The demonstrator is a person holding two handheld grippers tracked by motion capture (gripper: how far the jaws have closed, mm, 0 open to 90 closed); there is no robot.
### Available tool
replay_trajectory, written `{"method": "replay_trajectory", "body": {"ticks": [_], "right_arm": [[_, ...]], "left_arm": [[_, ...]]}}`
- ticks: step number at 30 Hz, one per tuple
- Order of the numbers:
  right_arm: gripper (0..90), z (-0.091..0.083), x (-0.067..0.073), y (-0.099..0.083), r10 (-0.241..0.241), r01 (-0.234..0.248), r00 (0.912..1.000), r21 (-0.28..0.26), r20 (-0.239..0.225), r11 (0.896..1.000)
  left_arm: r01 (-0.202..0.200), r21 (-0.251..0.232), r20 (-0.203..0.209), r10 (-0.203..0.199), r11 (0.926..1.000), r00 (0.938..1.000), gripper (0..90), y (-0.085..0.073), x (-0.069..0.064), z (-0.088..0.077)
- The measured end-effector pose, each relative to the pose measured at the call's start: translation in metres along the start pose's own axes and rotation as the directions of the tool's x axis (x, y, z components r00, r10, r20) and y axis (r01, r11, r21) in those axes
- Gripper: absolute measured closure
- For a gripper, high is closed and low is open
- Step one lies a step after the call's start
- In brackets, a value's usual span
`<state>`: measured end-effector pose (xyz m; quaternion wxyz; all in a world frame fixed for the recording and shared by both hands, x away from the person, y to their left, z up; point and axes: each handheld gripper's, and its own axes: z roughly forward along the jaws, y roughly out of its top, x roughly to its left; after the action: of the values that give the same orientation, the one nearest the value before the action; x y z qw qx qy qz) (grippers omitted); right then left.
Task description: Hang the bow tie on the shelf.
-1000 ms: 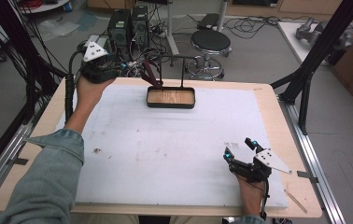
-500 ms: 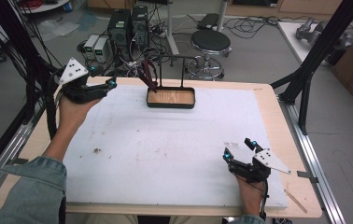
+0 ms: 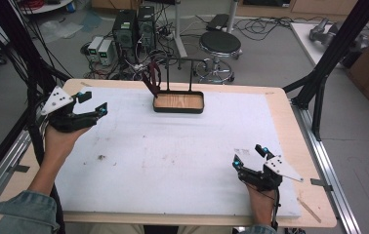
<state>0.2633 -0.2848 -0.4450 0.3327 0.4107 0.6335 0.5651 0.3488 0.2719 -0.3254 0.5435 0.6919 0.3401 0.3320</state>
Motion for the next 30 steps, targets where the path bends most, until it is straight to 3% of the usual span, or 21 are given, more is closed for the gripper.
{"method": "replay_trajectory", "body": {"ticks": [13, 23, 30], "right_arm": [[11.3, 0.0, 0.001, 0.0, 0.004, -0.004, 1.0, 0.006, 0.002, 1.0], [11.3, 0.0, 0.0, 0.0, 0.004, -0.004, 1.0, 0.007, 0.002, 1.0], [11.3, 0.0, 0.0, 0.0, 0.002, -0.002, 1.0, 0.007, 0.001, 1.0]], "left_arm": [[0.042, 0.017, -0.033, -0.041, 0.999, 0.9986, 30.4, -0.038, -0.004, -0.029], [0.091, 0.047, -0.056, -0.089, 0.9947, 0.9945, 30.1, -0.071, -0.01, -0.041], [0.1, 0.072, -0.066, -0.095, 0.9924, 0.9933, 29.9, -0.09, -0.016, -0.048]]}}
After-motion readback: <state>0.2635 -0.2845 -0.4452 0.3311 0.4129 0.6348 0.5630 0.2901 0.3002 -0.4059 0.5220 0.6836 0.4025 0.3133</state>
